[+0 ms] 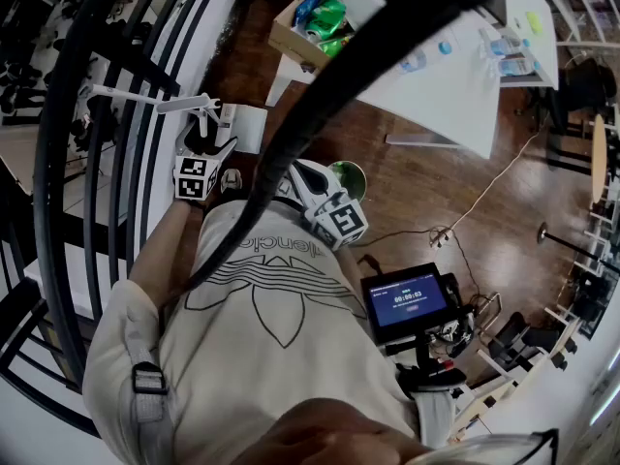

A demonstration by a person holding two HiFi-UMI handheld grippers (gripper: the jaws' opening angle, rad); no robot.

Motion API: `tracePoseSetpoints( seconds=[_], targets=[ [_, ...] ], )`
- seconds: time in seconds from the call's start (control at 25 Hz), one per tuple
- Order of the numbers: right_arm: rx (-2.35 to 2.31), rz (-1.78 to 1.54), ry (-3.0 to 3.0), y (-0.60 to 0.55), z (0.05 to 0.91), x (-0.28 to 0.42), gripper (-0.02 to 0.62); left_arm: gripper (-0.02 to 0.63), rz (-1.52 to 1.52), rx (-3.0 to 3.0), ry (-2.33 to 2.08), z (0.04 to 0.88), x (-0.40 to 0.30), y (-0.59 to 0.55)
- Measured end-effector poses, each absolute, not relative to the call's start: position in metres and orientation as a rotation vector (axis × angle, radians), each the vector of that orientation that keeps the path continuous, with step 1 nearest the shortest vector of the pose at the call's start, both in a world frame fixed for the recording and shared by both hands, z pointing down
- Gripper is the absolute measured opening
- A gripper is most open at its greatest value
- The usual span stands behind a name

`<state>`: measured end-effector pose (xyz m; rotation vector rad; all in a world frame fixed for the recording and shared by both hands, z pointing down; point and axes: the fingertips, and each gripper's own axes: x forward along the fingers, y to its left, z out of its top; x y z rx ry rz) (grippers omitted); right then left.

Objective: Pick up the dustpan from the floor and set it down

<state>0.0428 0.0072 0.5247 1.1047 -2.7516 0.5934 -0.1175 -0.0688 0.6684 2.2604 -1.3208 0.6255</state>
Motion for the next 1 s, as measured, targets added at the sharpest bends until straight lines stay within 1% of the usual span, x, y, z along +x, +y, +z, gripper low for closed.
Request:
tracePoseSetpoints(
  seconds=[0.16, 0.36, 0.56, 0.6, 0.64, 0.68, 0.84, 1.0],
  targets=[
    [1.107, 0.634, -2.726, 0.020, 0.536, 0.037, 0.002, 0.483, 0.642, 2.246, -1.374, 0.686, -0.137, -0.092],
    [1.079, 0.751, -2.633, 0.048, 0.547, 0.034, 0.003, 0.480, 0.652, 2.279, -1.401, 0.711, -0.137, -0.138],
    [1.145, 0.855, -2.532, 0.070, 0.565, 0.051, 0.003, 0.475, 0.665, 2.315, -1.427, 0.725, -0.135, -0.178],
    [1.164, 0.867, -2.516, 0.074, 0.569, 0.055, 0.002, 0.357, 0.683, 2.308, -1.431, 0.729, -0.137, -0.179],
    [1.178, 0.872, -2.504, 0.078, 0.573, 0.058, 0.003, 0.098, 0.703, 2.293, -1.436, 0.733, -0.139, -0.179],
    [1.188, 0.875, -2.495, 0.081, 0.576, 0.058, 0.003, 0.063, 0.717, 2.276, -1.440, 0.737, -0.141, -0.178],
    [1.211, 0.882, -2.481, 0.092, 0.588, 0.056, 0.003, 0.063, 0.736, 2.228, -1.415, 0.747, -0.140, -0.173],
    [1.210, 0.836, -2.521, 0.086, 0.584, 0.052, 0.003, 0.063, 0.713, 2.249, -1.387, 0.721, -0.129, -0.163]
  ],
)
